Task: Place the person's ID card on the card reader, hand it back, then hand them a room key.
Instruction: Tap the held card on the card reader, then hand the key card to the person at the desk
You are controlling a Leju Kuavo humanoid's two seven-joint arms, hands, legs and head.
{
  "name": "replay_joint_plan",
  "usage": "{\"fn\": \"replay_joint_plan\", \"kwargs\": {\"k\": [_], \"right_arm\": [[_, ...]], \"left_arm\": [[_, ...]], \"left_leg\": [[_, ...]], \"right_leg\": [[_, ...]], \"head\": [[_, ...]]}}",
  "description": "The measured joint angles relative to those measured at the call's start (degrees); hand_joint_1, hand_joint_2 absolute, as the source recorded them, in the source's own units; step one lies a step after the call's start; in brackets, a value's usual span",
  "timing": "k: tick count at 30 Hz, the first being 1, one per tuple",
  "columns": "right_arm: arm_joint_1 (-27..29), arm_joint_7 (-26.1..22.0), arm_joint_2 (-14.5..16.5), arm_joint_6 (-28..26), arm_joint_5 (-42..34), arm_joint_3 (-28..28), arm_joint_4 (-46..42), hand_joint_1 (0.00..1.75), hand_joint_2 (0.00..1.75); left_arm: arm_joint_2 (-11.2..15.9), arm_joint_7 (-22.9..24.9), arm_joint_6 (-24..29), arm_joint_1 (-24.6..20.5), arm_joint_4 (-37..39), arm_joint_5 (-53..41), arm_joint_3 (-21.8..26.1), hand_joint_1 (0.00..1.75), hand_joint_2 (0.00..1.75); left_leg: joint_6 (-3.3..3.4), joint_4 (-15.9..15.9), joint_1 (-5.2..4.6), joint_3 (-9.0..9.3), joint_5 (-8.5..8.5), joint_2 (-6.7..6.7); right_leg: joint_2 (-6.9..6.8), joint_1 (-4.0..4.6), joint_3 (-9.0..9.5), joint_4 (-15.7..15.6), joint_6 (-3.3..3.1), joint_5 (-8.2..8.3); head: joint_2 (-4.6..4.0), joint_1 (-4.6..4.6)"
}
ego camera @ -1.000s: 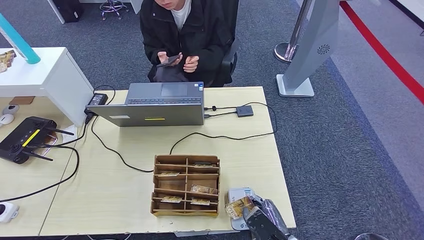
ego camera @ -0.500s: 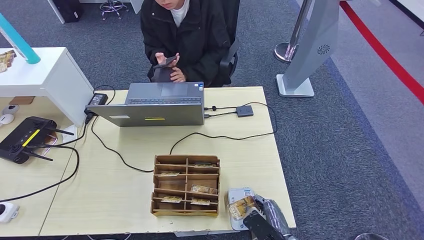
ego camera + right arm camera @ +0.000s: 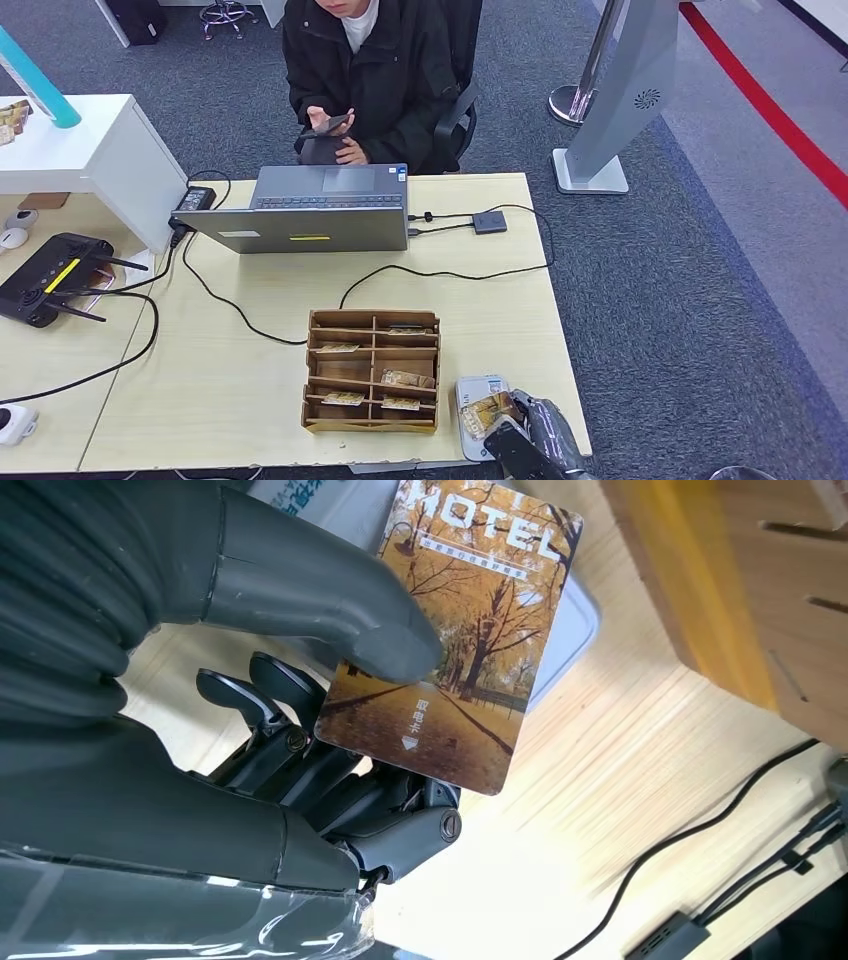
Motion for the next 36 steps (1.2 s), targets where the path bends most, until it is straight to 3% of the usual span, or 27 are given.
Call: {"fn": "replay_joint_plan", "kwargs": {"k": [14,36], "right_arm": [[-0.09,6.08,-0.11,-2.12,8.66,0.42,0.54,1.75,1.75],[-0.13,8.28,-0.10,-2.08,11.63,0.67,0.57,1.75,1.75]], "left_arm": [[-0.07,1.21,-0.11,0.02,0.00,-0.99,0.02,0.00,0.00],[-0.15,1.98,-0.33,0.03,0.00,-2.09,0.01,0.00,0.00]], "left_leg": [[0.00,0.00,0.00,0.01,0.00,0.00],[0.00,0.00,0.00,0.04,0.00,0.00]], "right_leg": [[0.00,0.00,0.01,-0.01,0.00,0.00],[0.00,0.00,0.04,-0.02,0.00,0.00]], "head": [[0.00,0.01],[0.00,0.00]]}}
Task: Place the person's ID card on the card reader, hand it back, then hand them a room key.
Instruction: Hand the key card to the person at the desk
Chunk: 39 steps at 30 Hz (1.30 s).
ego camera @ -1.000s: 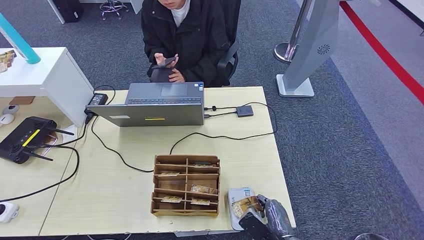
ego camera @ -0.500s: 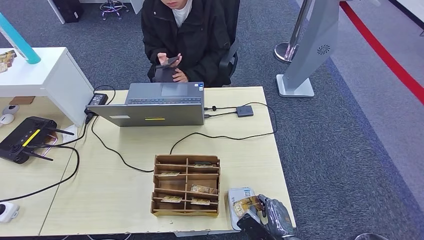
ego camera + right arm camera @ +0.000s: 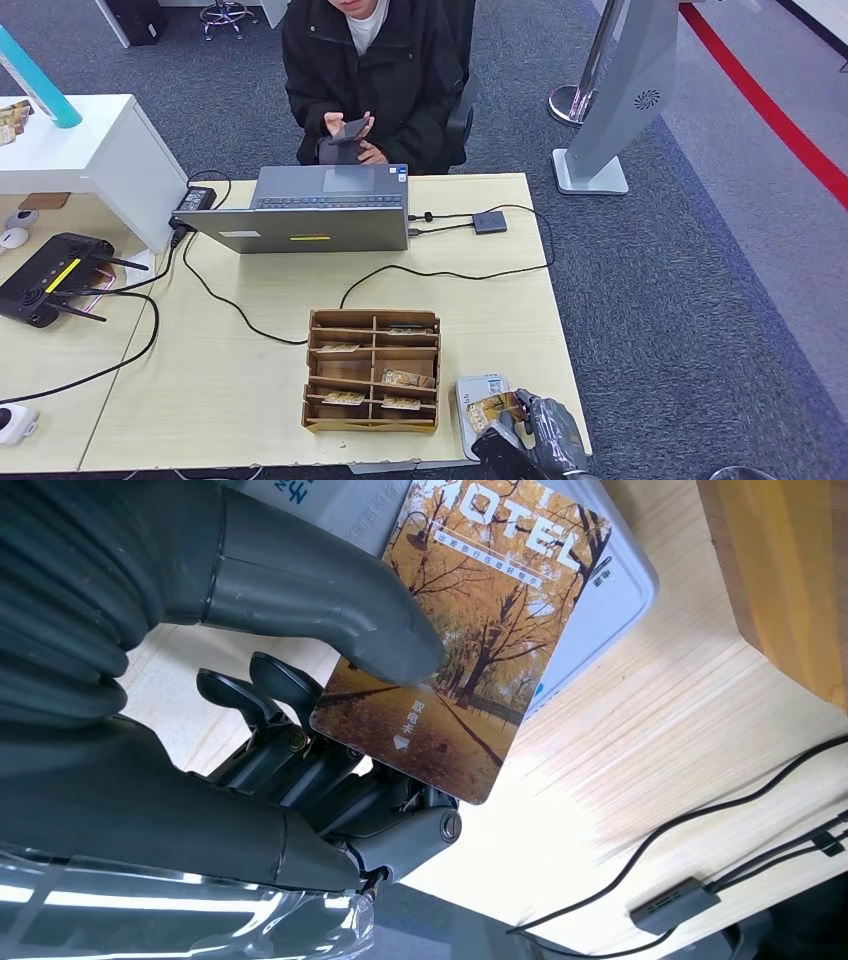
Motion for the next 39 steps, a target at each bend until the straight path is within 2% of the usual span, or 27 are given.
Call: {"fn": "replay_joint_plan", "kwargs": {"k": [20,39], "right_arm": [[0.03,0.34,0.00,-0.12,0.81,0.01,-0.35,1.75,1.75],[0.82,1.38,-0.02,0.33,5.50,-2.37,-4.20,1.75,1.75]], "left_arm": [[-0.08,0.09,-0.34,0.00,0.00,-0.42,-0.01,0.00,0.00],[-0.36,0.28,-0.52,-0.01,0.00,-0.89,0.01,0.00,0.00]], "left_leg": [[0.00,0.00,0.00,0.01,0.00,0.00],[0.00,0.00,0.00,0.00,0.00,0.00]], "right_leg": [[0.00,0.00,0.01,-0.01,0.00,0.00],[0.01,0.00,0.00,-0.01,0.00,0.00]], "head": [[0.00,0.00],[0.00,0.00]]}}
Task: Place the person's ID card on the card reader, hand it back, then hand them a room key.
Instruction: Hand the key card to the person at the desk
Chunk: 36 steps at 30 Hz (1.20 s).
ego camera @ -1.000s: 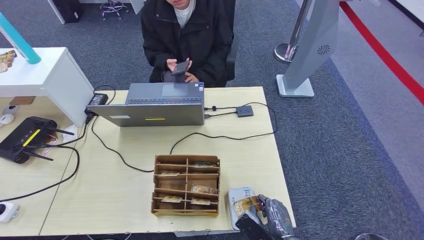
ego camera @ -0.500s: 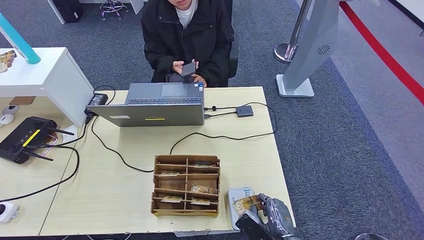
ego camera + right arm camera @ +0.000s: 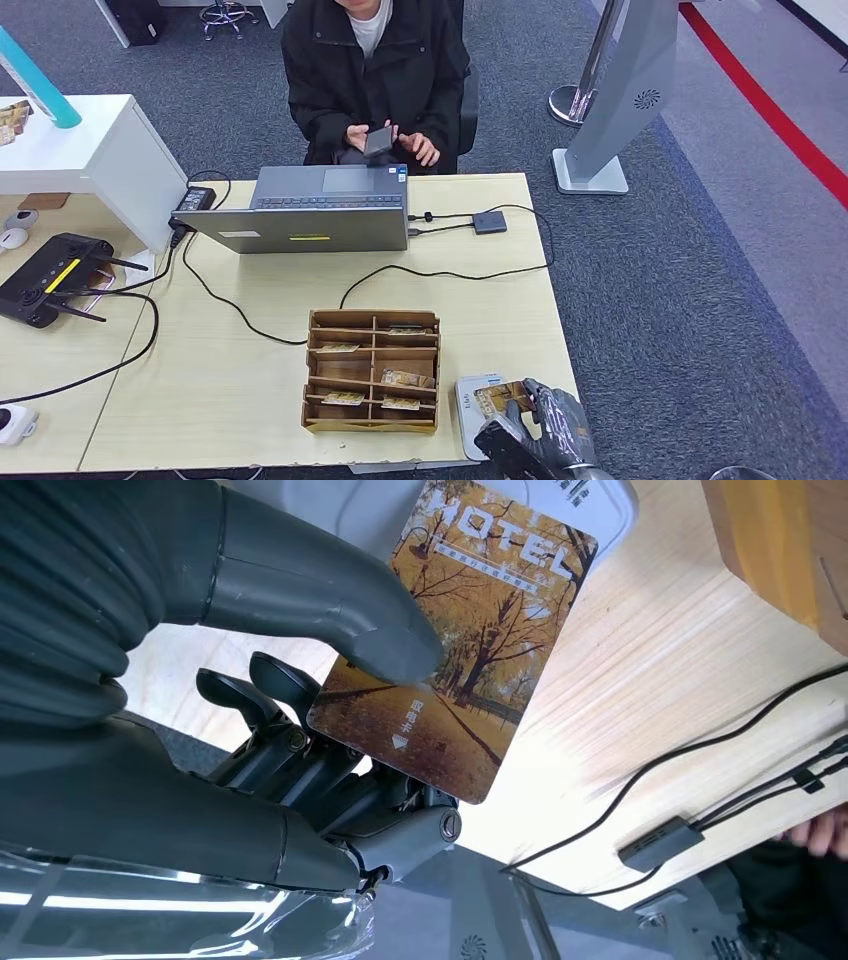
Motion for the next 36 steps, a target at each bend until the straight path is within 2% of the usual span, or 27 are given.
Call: {"fn": "replay_joint_plan", "kwargs": {"k": [18,27,36], "right_arm": [[1.90,-3.20,-0.07,2.55,11.73,-6.65,-10.14,1.75,1.75],[1.90,-6.16,0.27,1.47,16.85,-9.16,-15.36,1.75,1.75],[-0.66,-9.40,2.14,-1.36,24.02,-10.43,-19.09,1.75,1.75]], "left_arm": [[-0.12,0.93,-1.14,0.01,-0.02,-1.69,0.00,0.00,0.00],[-0.42,1.43,-1.65,0.01,-0.13,-3.20,-0.01,0.00,0.00],[-0.61,1.71,-1.71,-0.07,-0.15,-5.07,-0.02,0.00,0.00]], "left_leg": [[0.00,0.00,0.00,-0.01,0.00,0.00],[0.02,0.00,0.00,-0.02,-0.02,0.00],[0.02,0.00,0.00,-0.01,-0.01,0.00]], "right_leg": [[0.00,0.00,-0.01,0.00,0.00,0.00],[0.00,0.00,-0.01,0.00,0.00,0.00],[0.01,0.00,-0.01,0.00,0.00,0.00]], "head": [[0.00,0.01],[0.00,0.00],[0.00,0.00]]}}
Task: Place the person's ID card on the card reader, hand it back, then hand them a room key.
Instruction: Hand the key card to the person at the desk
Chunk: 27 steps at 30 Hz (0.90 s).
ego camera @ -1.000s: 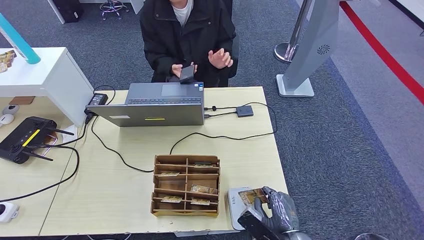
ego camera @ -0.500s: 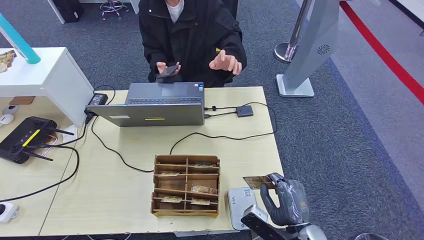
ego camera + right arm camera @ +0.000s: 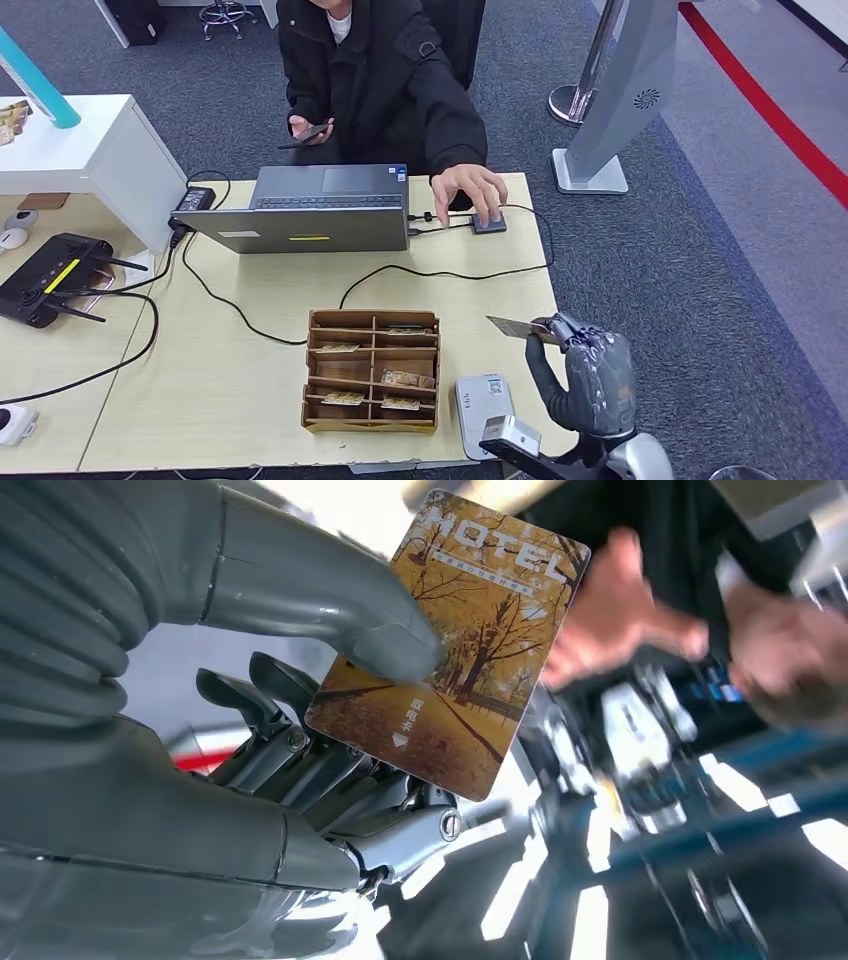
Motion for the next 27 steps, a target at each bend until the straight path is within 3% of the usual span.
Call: {"fn": "replay_joint_plan", "kwargs": {"k": [14,27], "right_arm": [[-2.94,-0.93,1.69,-1.20,3.69,-0.45,-1.16,1.75,1.75],[-16.22,3.28,2.63,1.14,14.61,1.74,-0.31,1.75,1.75]], "left_arm": [[-0.03,0.43,-0.04,-0.11,0.00,-0.99,0.00,0.00,0.00],[-0.37,2.29,-1.20,-1.38,0.00,-4.03,-0.73,0.00,0.00]], "left_leg": [[0.00,0.00,0.00,-0.02,0.00,0.00],[0.00,0.00,0.00,0.01,0.07,0.01]], "right_leg": [[0.00,0.00,0.00,0.00,0.00,0.00],[0.01,0.00,0.02,0.02,0.00,0.04]], "head": [[0.00,0.01],[0.00,0.00]]}}
